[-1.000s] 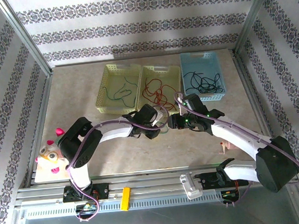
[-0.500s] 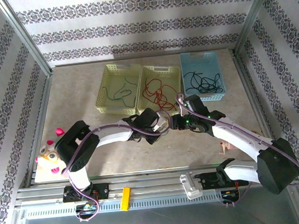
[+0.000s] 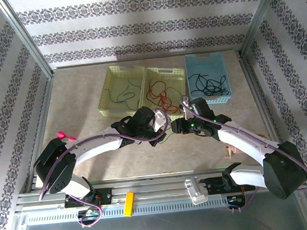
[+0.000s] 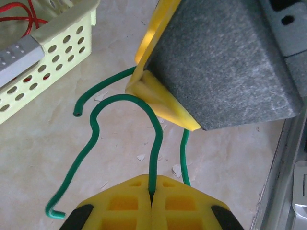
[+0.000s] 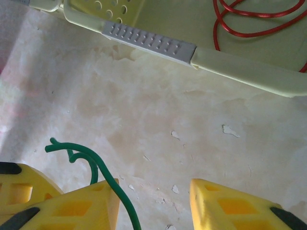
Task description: Untangle the cables
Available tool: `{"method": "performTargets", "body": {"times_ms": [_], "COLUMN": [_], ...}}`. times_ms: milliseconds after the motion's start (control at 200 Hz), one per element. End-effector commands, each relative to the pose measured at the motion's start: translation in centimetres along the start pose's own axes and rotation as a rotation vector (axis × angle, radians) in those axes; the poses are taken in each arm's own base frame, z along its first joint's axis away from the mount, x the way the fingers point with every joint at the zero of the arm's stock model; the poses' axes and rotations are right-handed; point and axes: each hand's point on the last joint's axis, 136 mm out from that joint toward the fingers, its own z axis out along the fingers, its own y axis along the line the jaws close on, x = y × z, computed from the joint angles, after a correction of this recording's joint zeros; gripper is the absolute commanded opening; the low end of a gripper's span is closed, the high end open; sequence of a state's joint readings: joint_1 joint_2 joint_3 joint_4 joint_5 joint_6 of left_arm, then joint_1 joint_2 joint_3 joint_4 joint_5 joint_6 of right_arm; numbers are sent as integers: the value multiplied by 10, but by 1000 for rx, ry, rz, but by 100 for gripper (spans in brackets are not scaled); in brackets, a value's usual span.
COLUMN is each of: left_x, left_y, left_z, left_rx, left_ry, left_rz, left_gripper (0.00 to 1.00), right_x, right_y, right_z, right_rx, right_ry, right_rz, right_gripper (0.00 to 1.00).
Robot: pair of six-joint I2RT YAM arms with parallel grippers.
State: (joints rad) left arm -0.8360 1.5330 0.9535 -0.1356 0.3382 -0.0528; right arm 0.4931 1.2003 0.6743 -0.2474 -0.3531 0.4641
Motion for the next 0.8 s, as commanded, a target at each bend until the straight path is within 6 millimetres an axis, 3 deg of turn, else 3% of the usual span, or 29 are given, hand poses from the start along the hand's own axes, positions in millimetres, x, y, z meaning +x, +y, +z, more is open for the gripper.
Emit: {"method": "performTargets", "body": {"times_ms": [0, 280, 430, 515, 640, 725, 795], "left_x": [-22, -18, -26, -36, -52, -60, -63], "left_y": [5, 19, 12, 8, 12, 22, 33], "left_z": [-6, -5, -11, -19, -40, -58, -69], "left_rx": [-19, -64, -28, -10, 10, 29, 32], "left_ry": [-90, -95, -136, -189, -306, -390, -438], "left_rz": [-4, -48, -40, -38, -84, -151, -206], "left_gripper": [0, 0, 0, 0, 0, 0, 0], "right_x": [5, 1, 3, 1, -4, -5, -6], "right_y": [-2, -15, -17, -24, -55, -69, -69], "right_z": [2, -8, -4, -3, -8, -11, -12], "right_rx": [-12, 15, 22, 61, 217, 245, 214], "right_ry": [7, -53, -42, -44, -88, -107, -113], "right_rz": [-11, 19, 23, 34, 100, 166, 192], "right_gripper": [43, 44, 42, 33, 10, 7, 10]}}
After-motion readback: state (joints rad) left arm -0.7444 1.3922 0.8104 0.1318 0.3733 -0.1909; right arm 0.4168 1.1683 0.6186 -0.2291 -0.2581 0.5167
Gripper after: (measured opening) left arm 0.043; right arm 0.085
